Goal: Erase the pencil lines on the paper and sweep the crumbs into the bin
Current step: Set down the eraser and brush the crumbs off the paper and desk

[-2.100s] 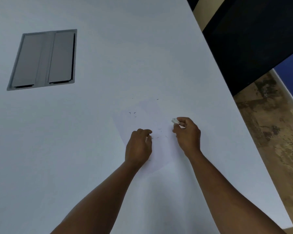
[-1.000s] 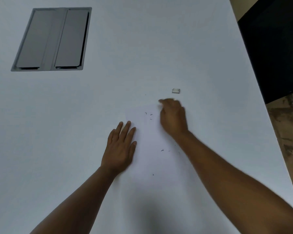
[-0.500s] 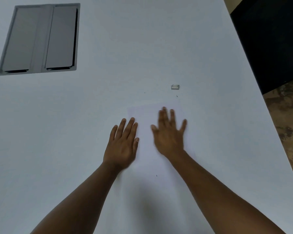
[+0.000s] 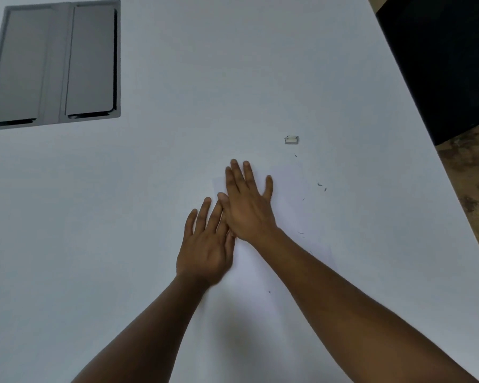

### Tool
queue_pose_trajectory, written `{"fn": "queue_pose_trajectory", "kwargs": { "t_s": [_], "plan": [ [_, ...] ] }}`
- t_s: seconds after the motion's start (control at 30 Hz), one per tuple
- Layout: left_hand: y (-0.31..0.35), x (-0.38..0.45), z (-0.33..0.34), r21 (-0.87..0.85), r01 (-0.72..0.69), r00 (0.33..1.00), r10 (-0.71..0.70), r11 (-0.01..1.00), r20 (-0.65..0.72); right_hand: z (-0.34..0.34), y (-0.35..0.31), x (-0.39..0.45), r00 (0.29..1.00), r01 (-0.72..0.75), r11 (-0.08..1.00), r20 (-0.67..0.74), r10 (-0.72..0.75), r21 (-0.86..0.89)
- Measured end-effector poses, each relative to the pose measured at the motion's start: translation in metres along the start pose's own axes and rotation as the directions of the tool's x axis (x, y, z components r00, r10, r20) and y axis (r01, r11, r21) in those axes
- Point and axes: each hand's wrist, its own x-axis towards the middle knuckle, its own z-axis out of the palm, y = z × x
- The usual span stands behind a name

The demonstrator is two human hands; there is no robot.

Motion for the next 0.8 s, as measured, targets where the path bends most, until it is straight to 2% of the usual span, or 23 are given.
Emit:
{"fn": "queue_pose_trajectory", "kwargs": {
  "t_s": [0.13,0.2,0.33,0.43,0.5,0.57,0.63,0.7,0.8],
  "plan": [
    [0.002,-0.001,-0.002,-0.009,0.020,1.000,-0.020,1.000,-0.015,-0.002,0.030,0.012,0.997,-0.078,0.997,-0.008,0.078,-0.030],
    [0.003,-0.001,-0.003,-0.005,0.020,0.999,-0.020,1.000,-0.034,-0.003,0.053,0.009,0.985,-0.171,0.985,-0.044,0.170,-0.022],
    [0.002,-0.001,-0.002,-0.004,0.016,0.999,-0.016,1.000,-0.051,-0.007,0.103,-0.007,0.902,-0.415,0.909,-0.120,0.415,0.023],
    [0.002,-0.001,-0.002,-0.003,0.015,0.999,-0.015,1.000,-0.042,-0.014,0.125,-0.026,0.854,-0.497,0.863,-0.121,0.505,0.089],
    [0.002,-0.001,-0.002,-0.008,0.012,0.999,-0.012,1.000,-0.047,-0.013,0.120,-0.043,0.875,-0.443,0.894,-0.180,0.449,0.074],
    [0.002,0.000,-0.003,-0.009,0.010,0.998,-0.010,1.000,-0.055,-0.008,0.095,-0.065,0.930,-0.300,0.954,-0.218,0.296,0.014],
    [0.002,-0.001,-0.002,0.006,0.005,0.998,-0.004,1.000,-0.055,0.003,0.063,-0.089,0.980,-0.121,0.992,-0.165,0.115,-0.025],
    [0.000,-0.001,-0.001,0.027,-0.009,0.999,0.010,1.000,-0.047,0.013,0.035,-0.106,0.998,0.028,0.998,-0.058,-0.031,-0.060],
    [-0.002,-0.002,0.000,0.087,-0.040,0.999,0.042,0.995,-0.018,0.024,0.028,-0.113,0.994,0.107,0.986,0.023,-0.105,-0.130]
  ]
}}
